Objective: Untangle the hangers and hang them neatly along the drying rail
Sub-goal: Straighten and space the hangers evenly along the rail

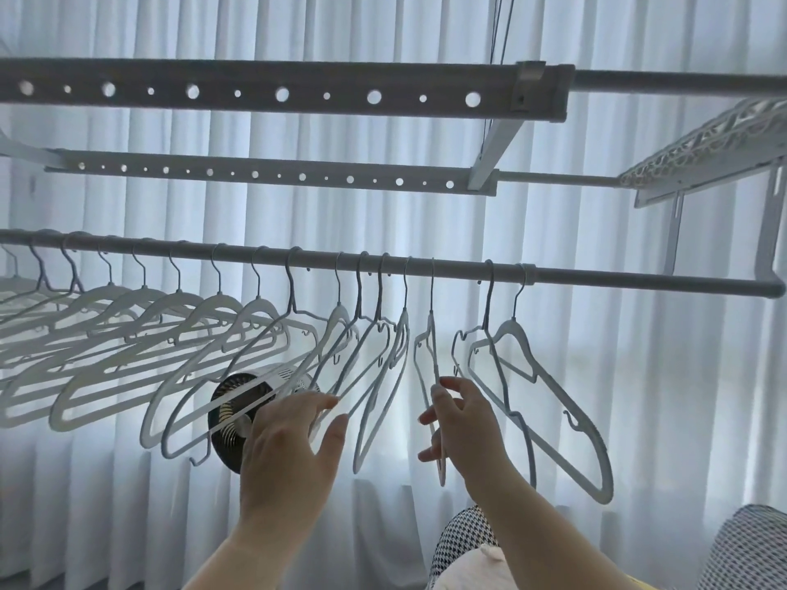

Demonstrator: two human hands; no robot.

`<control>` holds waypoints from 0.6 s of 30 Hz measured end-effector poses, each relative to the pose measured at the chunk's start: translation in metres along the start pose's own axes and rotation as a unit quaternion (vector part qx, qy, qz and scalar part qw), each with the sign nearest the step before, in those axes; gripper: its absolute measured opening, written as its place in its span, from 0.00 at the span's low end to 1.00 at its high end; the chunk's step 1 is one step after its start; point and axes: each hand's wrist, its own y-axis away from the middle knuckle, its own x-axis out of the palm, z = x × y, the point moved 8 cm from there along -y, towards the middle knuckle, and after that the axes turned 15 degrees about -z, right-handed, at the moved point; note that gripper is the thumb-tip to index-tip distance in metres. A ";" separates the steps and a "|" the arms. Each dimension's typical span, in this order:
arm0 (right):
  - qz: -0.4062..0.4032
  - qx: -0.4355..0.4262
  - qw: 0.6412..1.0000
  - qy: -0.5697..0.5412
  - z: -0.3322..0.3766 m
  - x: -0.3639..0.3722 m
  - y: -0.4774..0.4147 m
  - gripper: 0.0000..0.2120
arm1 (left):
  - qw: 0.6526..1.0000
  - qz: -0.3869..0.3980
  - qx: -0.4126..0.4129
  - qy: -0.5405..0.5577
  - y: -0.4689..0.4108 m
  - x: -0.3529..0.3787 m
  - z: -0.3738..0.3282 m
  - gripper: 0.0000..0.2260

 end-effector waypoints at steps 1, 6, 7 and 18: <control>0.001 -0.010 1.000 0.025 0.001 -0.001 0.000 0.14 | 1.000 -0.005 0.008 -0.002 0.000 -0.001 0.000 0.25; -0.015 -0.102 0.976 0.191 0.010 -0.016 0.004 0.19 | 1.000 0.002 0.011 0.016 0.003 0.001 -0.012 0.20; -0.022 -0.118 0.970 0.212 0.012 -0.020 0.005 0.16 | 1.000 0.011 0.016 0.020 0.004 0.004 -0.015 0.19; -0.147 -0.211 0.944 0.204 0.041 -0.072 0.022 0.16 | 0.997 0.027 0.056 -0.040 0.009 0.017 -0.030 0.24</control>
